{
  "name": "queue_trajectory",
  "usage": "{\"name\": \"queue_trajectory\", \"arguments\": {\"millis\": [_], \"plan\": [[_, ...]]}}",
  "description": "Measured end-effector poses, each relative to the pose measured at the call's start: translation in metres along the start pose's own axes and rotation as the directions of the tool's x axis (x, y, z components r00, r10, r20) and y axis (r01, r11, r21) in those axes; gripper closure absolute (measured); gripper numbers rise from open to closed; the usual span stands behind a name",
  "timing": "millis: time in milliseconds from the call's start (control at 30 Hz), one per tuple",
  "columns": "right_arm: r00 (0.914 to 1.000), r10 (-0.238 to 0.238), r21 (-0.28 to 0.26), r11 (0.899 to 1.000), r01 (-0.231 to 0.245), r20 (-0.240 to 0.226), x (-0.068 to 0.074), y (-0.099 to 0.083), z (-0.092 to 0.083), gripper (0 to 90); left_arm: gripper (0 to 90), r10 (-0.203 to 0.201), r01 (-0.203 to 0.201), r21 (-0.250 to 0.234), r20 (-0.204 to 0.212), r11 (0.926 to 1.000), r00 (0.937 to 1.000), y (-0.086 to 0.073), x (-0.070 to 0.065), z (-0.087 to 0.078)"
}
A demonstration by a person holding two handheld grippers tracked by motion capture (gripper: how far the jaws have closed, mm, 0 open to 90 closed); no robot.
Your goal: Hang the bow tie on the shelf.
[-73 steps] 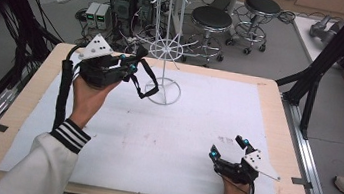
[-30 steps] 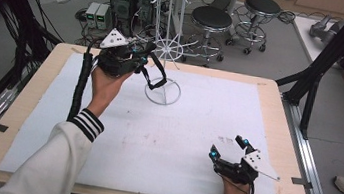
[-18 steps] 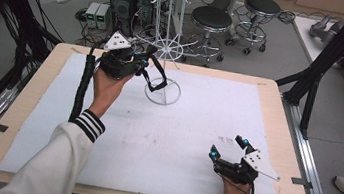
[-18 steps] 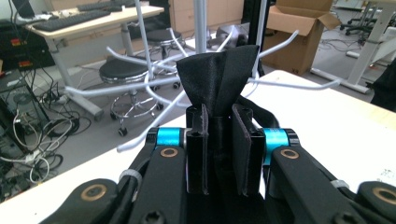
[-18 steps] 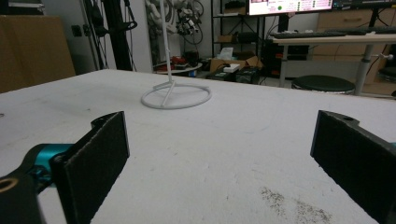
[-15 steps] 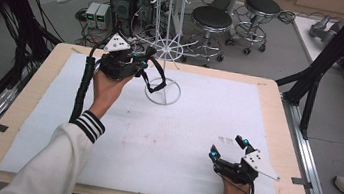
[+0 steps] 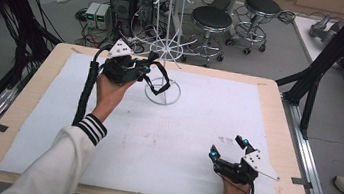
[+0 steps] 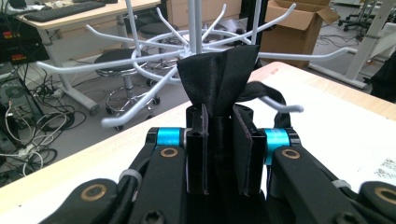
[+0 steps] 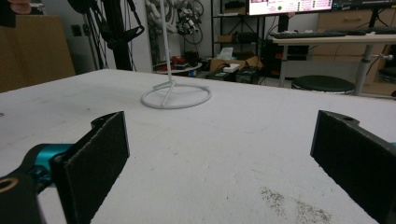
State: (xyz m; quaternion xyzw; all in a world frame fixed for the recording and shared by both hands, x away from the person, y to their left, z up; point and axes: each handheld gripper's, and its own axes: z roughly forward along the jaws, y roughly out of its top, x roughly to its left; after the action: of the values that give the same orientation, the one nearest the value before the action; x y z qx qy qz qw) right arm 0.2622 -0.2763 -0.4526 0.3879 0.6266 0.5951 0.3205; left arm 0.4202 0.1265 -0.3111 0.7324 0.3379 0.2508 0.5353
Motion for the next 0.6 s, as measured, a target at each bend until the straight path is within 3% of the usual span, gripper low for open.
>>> {"name": "queue_trajectory", "arguments": {"millis": [400,600], "plan": [[1.0,-0.002,0.0,1.0,0.002,0.0,-0.0002,0.0,-0.0001,3.4,73.8,-0.007,0.007,-0.006,-0.008,1.0,0.9999,-0.0051,0.0002,-0.0004],[1.0,-0.001,0.0,1.0,0.001,0.0,0.0,0.0,0.0,3.4,54.5,-0.019,0.02,0.005,-0.039,0.9998,0.999,-0.0066,0.0013,-0.0003]]}}
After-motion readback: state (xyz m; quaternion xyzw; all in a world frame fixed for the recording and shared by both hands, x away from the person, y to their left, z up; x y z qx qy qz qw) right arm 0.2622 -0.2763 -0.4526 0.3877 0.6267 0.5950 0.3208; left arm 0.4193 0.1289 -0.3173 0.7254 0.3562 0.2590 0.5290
